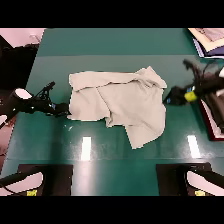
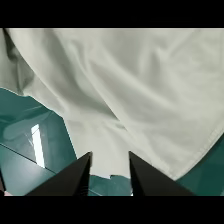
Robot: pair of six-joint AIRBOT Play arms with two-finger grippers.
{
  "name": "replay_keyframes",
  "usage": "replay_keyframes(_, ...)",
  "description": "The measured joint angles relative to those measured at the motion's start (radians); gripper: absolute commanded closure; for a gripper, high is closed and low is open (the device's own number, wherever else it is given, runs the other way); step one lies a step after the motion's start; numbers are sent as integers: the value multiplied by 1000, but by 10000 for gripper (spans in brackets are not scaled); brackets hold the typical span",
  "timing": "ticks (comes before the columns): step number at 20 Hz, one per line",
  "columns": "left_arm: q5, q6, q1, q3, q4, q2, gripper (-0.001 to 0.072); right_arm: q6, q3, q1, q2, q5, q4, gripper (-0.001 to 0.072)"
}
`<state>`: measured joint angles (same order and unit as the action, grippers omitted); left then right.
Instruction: Fold the shirts.
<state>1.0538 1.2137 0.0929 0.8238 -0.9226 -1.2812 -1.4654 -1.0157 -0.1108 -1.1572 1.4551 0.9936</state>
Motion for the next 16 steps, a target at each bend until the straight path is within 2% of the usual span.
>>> replay_keyframes(2, -1, 0, 0, 0, -2, 29, 683, -15, 181, -12, 72, -59, -2, 204)
replay_keyframes(3, -1, 0, 0, 0, -3, 39, 683, -22, 258, -14, 105, -89, -4, 229)
replay_keyframes(4, -1, -1, 0, 0, -3, 47, 683, -36, 328, -18, 138, -118, -6, 285)
replay_keyframes(6, 1, 0, 0, 0, -4, 56, 683, -68, 451, -21, 206, -186, -7, 286)
replay_keyframes(9, 3, 0, 0, 0, -5, 62, 683, -97, 570, -22, 275, -269, -34, 286)
replay_keyframes(11, 4, 0, 0, 0, -5, 63, 683, -100, 618, -23, 289, -320, -69, 346)
replay_keyframes(12, 4, 0, 0, 0, -5, 64, 683, -94, 633, -22, 286, -345, -90, 347)
replay_keyframes(13, 4, 0, 0, 0, -5, 64, 682, -86, 643, -22, 277, -364, -105, 394)
replay_keyframes(14, 4, 0, 0, 0, -5, 65, 682, -76, 650, -22, 262, -376, -125, 496)
replay_keyframes(15, 5, 0, 0, 0, -5, 65, 682, -66, 653, -21, 243, -385, -136, 643)
replay_keyframes(16, 5, 0, 0, 0, -5, 65, 683, -48, 653, -21, 222, -392, -141, 690)
